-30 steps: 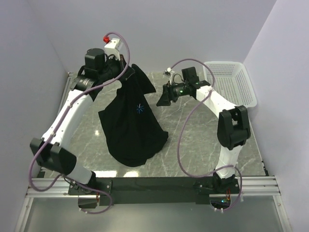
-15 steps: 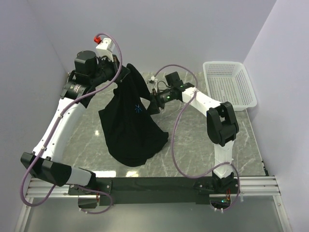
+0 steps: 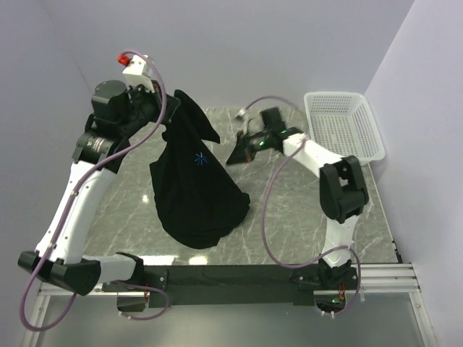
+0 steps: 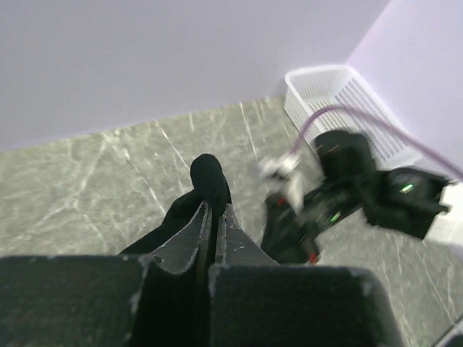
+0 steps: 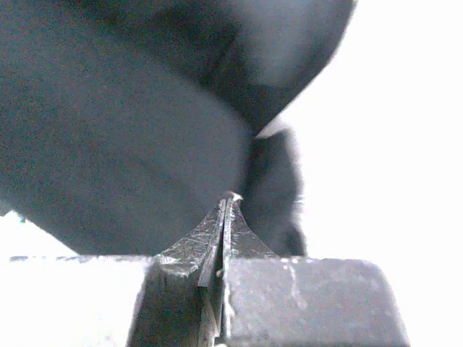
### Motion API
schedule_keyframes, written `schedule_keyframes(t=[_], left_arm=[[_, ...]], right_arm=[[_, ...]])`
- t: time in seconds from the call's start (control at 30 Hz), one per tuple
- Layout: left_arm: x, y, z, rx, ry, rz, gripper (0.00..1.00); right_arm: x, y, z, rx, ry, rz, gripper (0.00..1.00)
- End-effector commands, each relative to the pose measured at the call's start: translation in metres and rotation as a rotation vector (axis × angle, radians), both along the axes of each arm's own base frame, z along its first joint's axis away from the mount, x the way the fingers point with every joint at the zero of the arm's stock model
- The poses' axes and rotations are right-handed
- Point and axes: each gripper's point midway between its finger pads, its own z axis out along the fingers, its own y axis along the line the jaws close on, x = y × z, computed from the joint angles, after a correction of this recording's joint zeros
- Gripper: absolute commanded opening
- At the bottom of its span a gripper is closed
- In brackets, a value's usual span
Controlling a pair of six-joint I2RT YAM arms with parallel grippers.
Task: Fold and stack the t-shirts
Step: Flatten the tshirt out
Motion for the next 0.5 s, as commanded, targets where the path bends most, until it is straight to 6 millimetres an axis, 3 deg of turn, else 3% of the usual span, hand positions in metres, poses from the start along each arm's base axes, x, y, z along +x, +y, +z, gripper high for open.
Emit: schedule_keyframes(t=[0.0,0.03,0.07,0.13,0.23,0.27,0.3,0.33,0.37,0.4,0.43,0.47], left_arm=[[-0.017,0.026,0.045,-0.029,-0.14,0.098,0.01],[-0.019,0.028,0.046,-0.031,-0.144,0.106,0.0],[-0.022,0.031,0.049,-0.035,-0.157,0.114,0.0],[-0.024,0.032,0.047,-0.038,-0.154,0.117,0.0],[-0.028,0.034,0.046,-0.037,-0.154,0.117,0.0],[-0.03,0.034,0.046,-0.037,-0.154,0.114,0.0],[-0.031,0.033,0.045,-0.036,-0.15,0.108,0.0],[-0.033,0.031,0.044,-0.036,-0.148,0.091,0.0],[-0.035,0.029,0.043,-0.037,-0.145,0.082,0.0],[-0.037,0.029,0.043,-0.036,-0.14,0.076,0.0],[-0.039,0.029,0.038,-0.028,-0.122,0.074,0.01],[-0.043,0.032,0.037,-0.027,-0.119,0.078,0.0]], right_arm=[[0.054,-0.042,0.111,0.116,-0.289,-0.145,0.0],[0.062,-0.06,0.126,0.119,-0.305,-0.178,0.0],[0.066,-0.065,0.148,0.135,-0.357,-0.182,0.0],[0.063,-0.078,0.172,0.146,-0.399,-0.192,0.0],[0.05,-0.082,0.202,0.16,-0.495,-0.179,0.0],[0.045,-0.078,0.202,0.161,-0.49,-0.166,0.04],[0.041,-0.074,0.199,0.154,-0.478,-0.152,0.19],[0.035,-0.071,0.18,0.115,-0.433,-0.127,0.35],[0.025,-0.058,0.164,0.089,-0.406,-0.082,0.65],[0.018,-0.052,0.147,0.056,-0.383,-0.06,0.74],[0.008,-0.046,0.115,0.002,-0.344,-0.022,0.76],[-0.006,-0.032,0.098,-0.03,-0.331,0.028,0.77]])
